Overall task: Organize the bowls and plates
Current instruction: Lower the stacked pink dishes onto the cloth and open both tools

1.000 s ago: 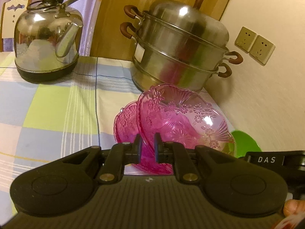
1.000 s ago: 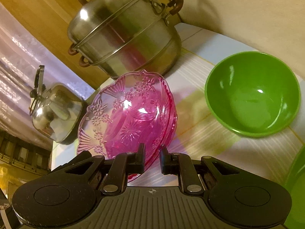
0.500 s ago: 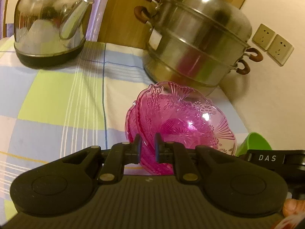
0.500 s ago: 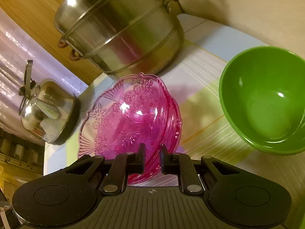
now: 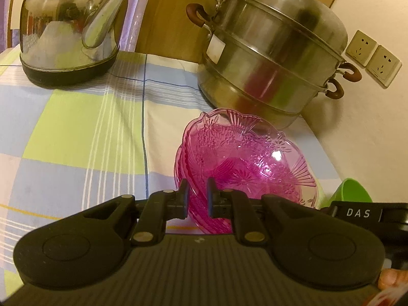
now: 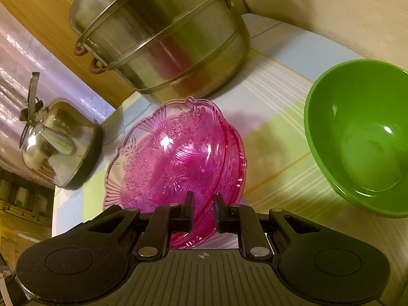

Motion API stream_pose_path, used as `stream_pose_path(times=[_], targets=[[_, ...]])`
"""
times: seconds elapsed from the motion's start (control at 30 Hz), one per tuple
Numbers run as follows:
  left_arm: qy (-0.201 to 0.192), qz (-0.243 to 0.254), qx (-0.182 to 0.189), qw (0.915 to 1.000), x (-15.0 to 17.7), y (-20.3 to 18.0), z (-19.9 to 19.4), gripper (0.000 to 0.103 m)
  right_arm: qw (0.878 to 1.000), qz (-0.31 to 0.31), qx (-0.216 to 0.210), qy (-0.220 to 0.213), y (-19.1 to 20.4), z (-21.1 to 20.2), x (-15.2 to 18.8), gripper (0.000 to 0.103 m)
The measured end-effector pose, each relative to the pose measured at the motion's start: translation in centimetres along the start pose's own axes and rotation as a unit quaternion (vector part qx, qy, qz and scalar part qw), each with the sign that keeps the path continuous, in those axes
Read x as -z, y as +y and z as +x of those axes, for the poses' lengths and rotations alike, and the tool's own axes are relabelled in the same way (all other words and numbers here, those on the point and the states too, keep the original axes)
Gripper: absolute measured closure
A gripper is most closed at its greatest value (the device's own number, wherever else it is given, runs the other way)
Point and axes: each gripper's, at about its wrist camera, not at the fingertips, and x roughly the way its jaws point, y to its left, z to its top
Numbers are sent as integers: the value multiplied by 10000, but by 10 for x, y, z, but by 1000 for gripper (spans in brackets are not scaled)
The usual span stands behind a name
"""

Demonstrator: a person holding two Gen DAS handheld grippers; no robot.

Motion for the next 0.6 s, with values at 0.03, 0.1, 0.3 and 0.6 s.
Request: stream_pose_path(times=[0.03, 0.1, 0.3, 0.6], targets=[[6, 6, -10, 10000, 0, 0, 0, 90, 10000, 10, 0, -9, 0, 0, 0, 88], [9, 78, -124, 9999, 0, -1, 1, 88, 10000, 35, 21, -12, 0, 1, 0, 88], [-153, -152, -297, 9993, -3, 12, -3, 86, 9995, 131, 24, -279, -5, -5, -4, 57], [-210, -170, -224, 9994, -6, 12, -8, 83, 9989, 117, 76, -442, -8, -12, -6, 54]])
